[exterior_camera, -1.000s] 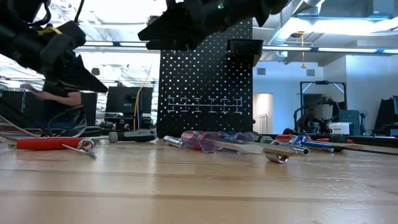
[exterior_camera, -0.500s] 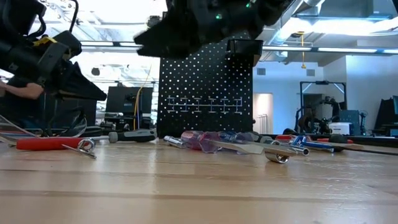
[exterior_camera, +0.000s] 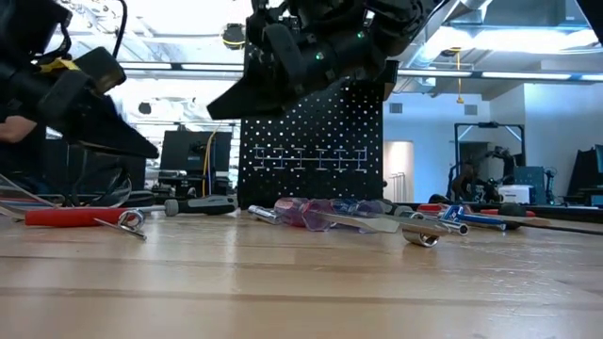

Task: Hang tools onto peg board
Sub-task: Hang the gray screwdriver on the pegboard

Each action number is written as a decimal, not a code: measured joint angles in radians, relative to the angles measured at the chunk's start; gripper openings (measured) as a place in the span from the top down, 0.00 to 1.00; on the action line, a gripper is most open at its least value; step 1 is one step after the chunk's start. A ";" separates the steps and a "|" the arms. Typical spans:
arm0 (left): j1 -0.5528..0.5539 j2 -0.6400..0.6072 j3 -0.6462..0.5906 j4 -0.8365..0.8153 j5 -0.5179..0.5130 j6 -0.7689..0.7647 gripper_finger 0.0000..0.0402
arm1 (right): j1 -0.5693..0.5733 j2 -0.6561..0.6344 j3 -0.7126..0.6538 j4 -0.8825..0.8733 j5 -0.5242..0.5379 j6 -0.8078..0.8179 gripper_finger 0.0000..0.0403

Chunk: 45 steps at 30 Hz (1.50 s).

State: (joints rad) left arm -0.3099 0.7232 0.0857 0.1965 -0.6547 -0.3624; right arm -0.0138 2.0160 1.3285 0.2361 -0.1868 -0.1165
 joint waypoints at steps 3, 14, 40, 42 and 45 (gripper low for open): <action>0.000 0.059 0.032 -0.003 -0.007 0.032 0.67 | 0.001 0.019 0.001 0.010 0.000 0.002 0.75; 0.000 0.293 0.287 -0.449 -0.049 -0.034 0.70 | -0.007 -0.026 0.000 -0.186 0.007 0.003 0.49; 0.311 0.600 0.376 -0.280 0.311 0.046 0.53 | 0.006 -0.187 0.000 -0.426 0.064 0.037 0.50; 0.323 0.638 0.385 -0.276 0.338 0.046 0.53 | 0.005 -0.187 0.000 -0.433 0.065 0.037 0.50; 0.342 0.691 0.402 -0.255 0.384 0.056 0.55 | 0.006 -0.187 0.000 -0.431 0.065 0.037 0.50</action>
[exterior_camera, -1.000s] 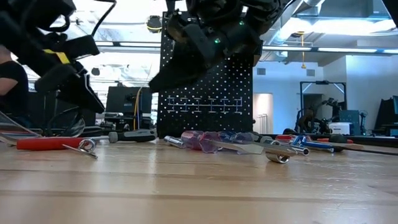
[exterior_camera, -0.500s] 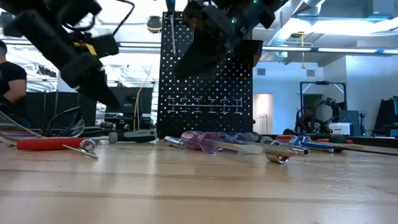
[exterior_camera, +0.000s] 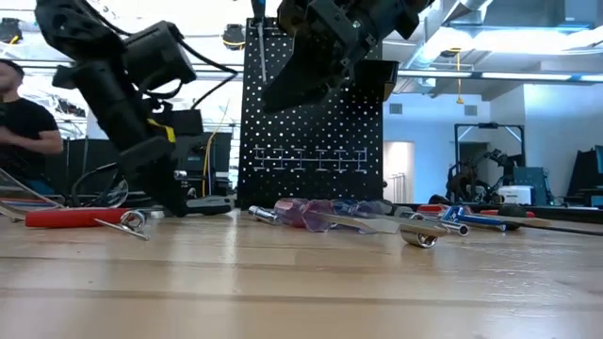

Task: Hang tools onto peg board
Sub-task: Hang the gray screwdriver on the pegboard

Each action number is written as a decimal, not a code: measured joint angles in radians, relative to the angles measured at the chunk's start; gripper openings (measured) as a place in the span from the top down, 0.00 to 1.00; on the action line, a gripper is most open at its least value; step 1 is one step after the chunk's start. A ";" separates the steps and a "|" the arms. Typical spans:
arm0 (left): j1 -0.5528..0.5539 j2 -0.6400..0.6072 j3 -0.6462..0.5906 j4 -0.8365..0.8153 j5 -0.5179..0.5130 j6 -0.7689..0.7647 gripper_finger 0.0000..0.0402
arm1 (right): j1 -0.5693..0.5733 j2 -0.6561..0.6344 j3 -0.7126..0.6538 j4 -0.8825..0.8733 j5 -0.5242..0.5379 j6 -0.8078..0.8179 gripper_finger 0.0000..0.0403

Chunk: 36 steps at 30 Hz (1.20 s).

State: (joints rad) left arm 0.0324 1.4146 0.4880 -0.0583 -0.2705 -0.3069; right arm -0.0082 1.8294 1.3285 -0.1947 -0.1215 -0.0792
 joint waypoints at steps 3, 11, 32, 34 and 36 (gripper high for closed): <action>0.016 0.040 0.013 0.001 0.022 0.005 0.62 | 0.000 0.000 0.000 -0.008 0.000 0.000 0.50; 0.026 -0.046 0.005 -0.014 0.024 0.039 0.83 | 0.000 0.000 0.000 -0.010 0.000 -0.053 0.50; -0.013 -0.816 -0.260 0.499 -0.015 0.124 0.84 | -0.037 0.108 -0.270 0.934 -0.014 0.013 0.50; -0.023 -0.830 -0.289 0.575 -0.004 0.142 0.84 | -0.033 0.154 -0.253 0.997 -0.014 0.034 0.50; -0.033 -0.826 -0.305 0.643 -0.002 0.160 0.84 | -0.027 0.193 -0.222 1.042 -0.013 0.064 0.50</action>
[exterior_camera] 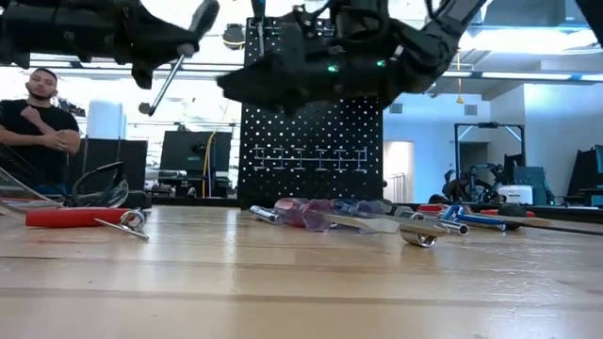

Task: Hang tools onto peg board
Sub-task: Hang the gray screwdriver on the pegboard

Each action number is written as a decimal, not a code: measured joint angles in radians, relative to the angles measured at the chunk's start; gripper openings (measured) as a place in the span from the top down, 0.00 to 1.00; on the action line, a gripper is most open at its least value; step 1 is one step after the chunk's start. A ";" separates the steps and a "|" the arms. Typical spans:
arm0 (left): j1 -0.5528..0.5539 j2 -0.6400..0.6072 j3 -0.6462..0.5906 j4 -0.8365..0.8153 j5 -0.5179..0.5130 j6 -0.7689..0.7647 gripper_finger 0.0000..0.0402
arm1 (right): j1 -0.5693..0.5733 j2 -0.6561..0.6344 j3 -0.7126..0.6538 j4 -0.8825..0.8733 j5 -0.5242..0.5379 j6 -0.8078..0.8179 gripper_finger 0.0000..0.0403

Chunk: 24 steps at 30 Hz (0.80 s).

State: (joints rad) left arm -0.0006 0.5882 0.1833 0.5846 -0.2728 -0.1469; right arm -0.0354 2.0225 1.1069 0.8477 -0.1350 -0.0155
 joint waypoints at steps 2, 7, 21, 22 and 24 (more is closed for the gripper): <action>-0.013 0.012 -0.010 0.052 0.001 0.017 0.84 | 0.002 0.034 0.034 0.028 -0.001 0.048 0.50; -0.065 0.057 -0.010 0.187 0.002 0.070 0.84 | 0.001 0.105 0.135 0.029 0.001 0.139 0.50; -0.160 0.200 -0.010 0.431 -0.002 0.143 0.84 | 0.035 0.177 0.261 0.013 0.000 0.173 0.65; -0.159 0.203 -0.010 0.432 -0.007 0.143 0.84 | 0.035 0.177 0.261 0.013 0.000 0.173 0.68; -0.159 0.211 -0.010 0.442 -0.017 0.143 0.84 | 0.034 0.177 0.272 0.001 0.000 0.173 0.74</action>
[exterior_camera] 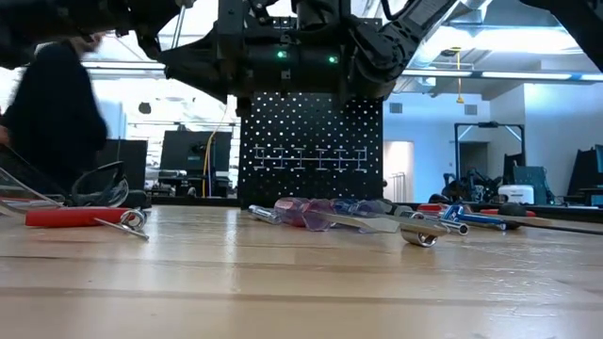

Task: Hang tools onto peg board
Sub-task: Hang the gray screwdriver on the pegboard

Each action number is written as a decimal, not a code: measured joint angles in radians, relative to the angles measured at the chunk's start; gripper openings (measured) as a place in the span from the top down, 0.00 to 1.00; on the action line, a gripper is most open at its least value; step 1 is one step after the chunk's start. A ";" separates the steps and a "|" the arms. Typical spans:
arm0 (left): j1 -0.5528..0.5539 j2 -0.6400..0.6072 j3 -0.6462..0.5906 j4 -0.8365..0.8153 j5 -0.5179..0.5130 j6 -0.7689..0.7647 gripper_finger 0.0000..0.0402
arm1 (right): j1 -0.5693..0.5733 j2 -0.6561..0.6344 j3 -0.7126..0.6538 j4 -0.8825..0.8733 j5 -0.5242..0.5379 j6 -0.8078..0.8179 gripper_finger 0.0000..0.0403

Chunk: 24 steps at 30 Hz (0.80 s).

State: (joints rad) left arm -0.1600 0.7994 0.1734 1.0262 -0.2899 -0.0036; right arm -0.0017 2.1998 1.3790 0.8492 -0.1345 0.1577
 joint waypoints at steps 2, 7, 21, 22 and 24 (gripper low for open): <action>0.000 0.011 0.000 0.022 -0.003 0.000 0.84 | 0.000 0.000 0.005 -0.007 0.000 -0.001 0.79; 0.000 0.046 0.000 0.063 -0.004 0.008 0.84 | 0.001 0.000 0.009 -0.007 0.003 -0.033 0.88; 0.000 0.039 0.001 0.040 -0.008 0.028 0.68 | 0.002 -0.021 0.009 -0.103 0.006 -0.054 0.96; 0.000 0.021 0.001 0.017 -0.009 0.044 0.65 | 0.001 -0.028 0.009 -0.134 0.008 -0.060 0.96; 0.000 -0.027 0.001 -0.053 -0.017 0.068 0.60 | 0.001 -0.046 0.006 -0.200 0.029 -0.081 0.96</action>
State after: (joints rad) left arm -0.1596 0.7727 0.1745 0.9730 -0.3073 0.0647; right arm -0.0010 2.1533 1.3853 0.6492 -0.1055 0.0767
